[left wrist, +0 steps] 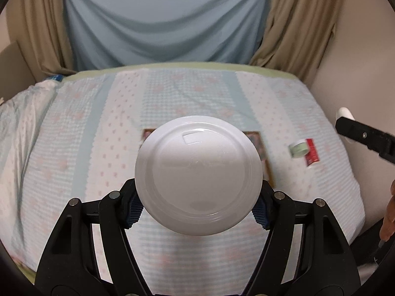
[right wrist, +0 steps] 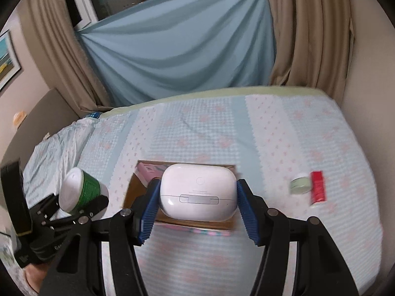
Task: Organize rigid objects
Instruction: 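Carry the white-lidded jar in the left gripper while the right carries the earbud case over the box, then open the left gripper to drop the jar while the right releases the earbud case into the box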
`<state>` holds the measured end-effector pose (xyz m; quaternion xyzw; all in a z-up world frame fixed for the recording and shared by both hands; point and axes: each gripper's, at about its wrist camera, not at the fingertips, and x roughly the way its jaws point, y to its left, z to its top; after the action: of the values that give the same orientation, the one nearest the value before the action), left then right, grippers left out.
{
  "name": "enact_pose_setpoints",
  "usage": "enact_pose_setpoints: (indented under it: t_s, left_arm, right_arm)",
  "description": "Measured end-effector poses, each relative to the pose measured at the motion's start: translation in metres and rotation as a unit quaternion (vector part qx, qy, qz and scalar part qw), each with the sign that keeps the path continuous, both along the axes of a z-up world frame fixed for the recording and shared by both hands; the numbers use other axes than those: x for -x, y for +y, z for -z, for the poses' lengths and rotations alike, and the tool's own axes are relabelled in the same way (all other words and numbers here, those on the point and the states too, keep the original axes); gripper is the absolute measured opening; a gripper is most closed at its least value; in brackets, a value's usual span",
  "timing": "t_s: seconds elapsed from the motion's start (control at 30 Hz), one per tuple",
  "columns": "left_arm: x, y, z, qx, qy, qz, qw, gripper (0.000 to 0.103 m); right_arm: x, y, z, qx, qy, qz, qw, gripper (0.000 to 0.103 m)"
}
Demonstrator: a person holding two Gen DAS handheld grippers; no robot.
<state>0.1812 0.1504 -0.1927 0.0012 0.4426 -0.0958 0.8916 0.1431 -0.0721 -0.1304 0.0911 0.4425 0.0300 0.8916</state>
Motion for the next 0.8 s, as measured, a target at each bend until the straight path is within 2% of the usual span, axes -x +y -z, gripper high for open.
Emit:
enact_pose_setpoints:
  t_s: [0.17, 0.3, 0.6, 0.8]
  left_arm:
    - [-0.032, 0.035, 0.033, -0.007, 0.027, 0.009, 0.9996, 0.068]
    - [-0.057, 0.048, 0.064, -0.004, 0.051, 0.012, 0.9986, 0.068]
    - [-0.095, 0.038, 0.126, -0.015, 0.102, 0.011, 0.9946, 0.068]
    - [-0.119, 0.032, 0.163, -0.034, 0.136, 0.017, 0.9899, 0.068]
  right_arm:
    - [-0.036, 0.032, 0.029, 0.000, 0.033, 0.008, 0.999, 0.056]
    - [-0.060, 0.042, 0.058, -0.005, 0.061, 0.013, 0.998, 0.056]
    - [-0.110, 0.031, 0.139, -0.025, 0.135, 0.040, 0.990, 0.056]
    - [-0.137, 0.025, 0.180, -0.032, 0.171, 0.037, 0.984, 0.056]
